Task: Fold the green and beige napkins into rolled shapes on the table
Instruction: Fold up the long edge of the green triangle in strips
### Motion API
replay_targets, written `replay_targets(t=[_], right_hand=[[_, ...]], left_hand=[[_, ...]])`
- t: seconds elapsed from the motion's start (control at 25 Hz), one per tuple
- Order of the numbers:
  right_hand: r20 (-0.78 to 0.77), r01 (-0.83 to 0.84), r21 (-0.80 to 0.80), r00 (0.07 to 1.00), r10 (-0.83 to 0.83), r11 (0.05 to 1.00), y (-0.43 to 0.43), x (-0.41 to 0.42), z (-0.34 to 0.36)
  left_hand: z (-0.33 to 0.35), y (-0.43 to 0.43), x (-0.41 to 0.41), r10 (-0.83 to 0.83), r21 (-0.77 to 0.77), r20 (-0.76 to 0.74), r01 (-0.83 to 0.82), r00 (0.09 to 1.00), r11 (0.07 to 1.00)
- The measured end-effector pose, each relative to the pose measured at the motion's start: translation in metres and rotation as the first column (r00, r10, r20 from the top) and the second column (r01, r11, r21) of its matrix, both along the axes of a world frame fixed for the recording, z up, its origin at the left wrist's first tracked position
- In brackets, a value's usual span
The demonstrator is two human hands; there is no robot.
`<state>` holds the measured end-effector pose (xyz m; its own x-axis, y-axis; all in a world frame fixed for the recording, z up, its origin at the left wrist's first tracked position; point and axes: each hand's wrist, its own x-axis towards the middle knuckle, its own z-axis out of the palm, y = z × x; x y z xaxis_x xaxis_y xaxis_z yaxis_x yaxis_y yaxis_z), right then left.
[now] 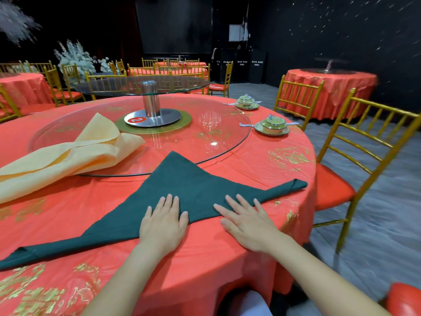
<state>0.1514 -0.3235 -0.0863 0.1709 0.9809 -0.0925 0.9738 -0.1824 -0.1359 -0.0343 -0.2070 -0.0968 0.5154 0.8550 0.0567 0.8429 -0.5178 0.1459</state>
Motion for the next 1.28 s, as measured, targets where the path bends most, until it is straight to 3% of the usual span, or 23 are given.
replay_targets(t=[0.4,0.56,0.64,0.88,1.28], right_hand=[[-0.038,0.128,-0.031,0.991,-0.129,0.991,-0.009,0.031,0.002],[-0.009,0.141,-0.010,0.990,-0.141,0.990,-0.010,0.028,-0.003],[0.001,0.144,-0.005,0.990,-0.144,0.990,-0.011,0.026,-0.004],[0.041,0.236,0.029,0.971,-0.237,0.971,-0.015,0.049,-0.003],[-0.035,0.447,-0.012,0.894,-0.447,0.895,-0.021,0.097,-0.004]], left_hand=[[0.019,0.001,0.017,0.009,-0.061,-0.096,-0.015,0.995,0.998],[0.021,-0.030,0.072,-0.305,-0.028,0.036,0.306,0.952,0.952],[0.010,-0.042,0.087,-0.369,-0.032,0.059,0.371,0.928,0.928],[0.000,-0.043,0.092,-0.321,0.019,0.023,0.320,0.947,0.947],[0.001,-0.044,0.093,-0.317,-0.007,0.025,0.318,0.948,0.948]])
